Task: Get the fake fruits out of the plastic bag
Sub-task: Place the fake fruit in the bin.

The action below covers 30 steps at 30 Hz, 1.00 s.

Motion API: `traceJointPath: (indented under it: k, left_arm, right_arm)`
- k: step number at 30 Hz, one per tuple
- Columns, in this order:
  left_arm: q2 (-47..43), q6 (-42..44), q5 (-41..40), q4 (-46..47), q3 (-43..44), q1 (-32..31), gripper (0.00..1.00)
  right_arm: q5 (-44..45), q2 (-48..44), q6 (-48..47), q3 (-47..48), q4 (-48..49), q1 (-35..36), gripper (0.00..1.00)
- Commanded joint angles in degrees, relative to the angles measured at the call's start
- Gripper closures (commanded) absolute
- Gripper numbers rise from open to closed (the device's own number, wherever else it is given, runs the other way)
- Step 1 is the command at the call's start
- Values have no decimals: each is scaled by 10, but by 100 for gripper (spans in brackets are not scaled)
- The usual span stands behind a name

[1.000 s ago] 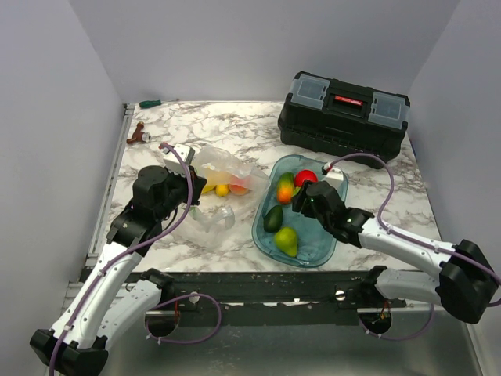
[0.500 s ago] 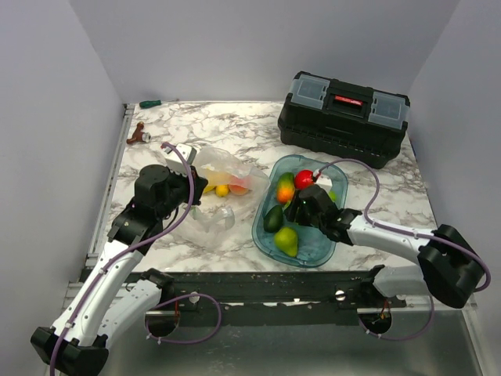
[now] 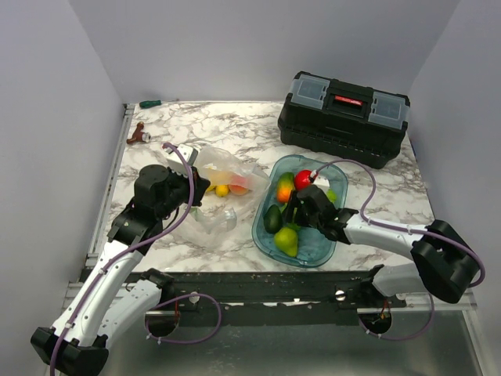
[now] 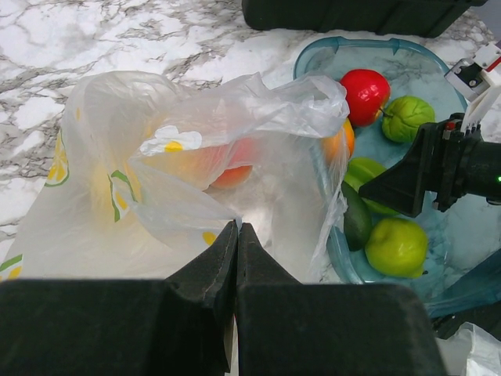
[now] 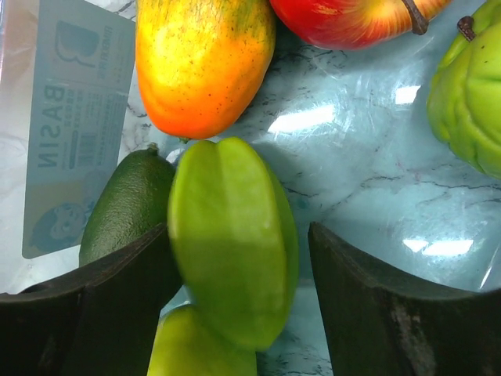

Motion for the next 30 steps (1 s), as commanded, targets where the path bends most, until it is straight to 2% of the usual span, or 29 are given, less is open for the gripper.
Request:
traceJointPath:
  k: [1, 7, 12, 17, 21, 25, 30]
  left_arm:
    - [-8, 5, 18, 16, 2, 2, 100]
    - [-8, 5, 20, 15, 1, 1, 100]
    - [-4, 5, 33, 16, 3, 2, 100]
    - [-9, 5, 44, 21, 0, 1, 100]
    - [-9, 5, 54, 23, 0, 1, 100]
    - [-10, 7, 78, 33, -3, 1, 100]
    - [-12, 9, 103, 41, -5, 0, 100]
  right_arm:
    - [-9, 7, -8, 2, 13, -5, 24]
    - [-14, -16, -10, 9, 3, -4, 22]
    - [-6, -61, -27, 36, -46, -5, 21]
    - [27, -106, -49, 86, -88, -3, 21]
    - [47, -93, -74, 143, -96, 34, 21]
    - [64, -64, -104, 178, -54, 103, 23]
    - [5, -32, -134, 168, 78, 157, 34]
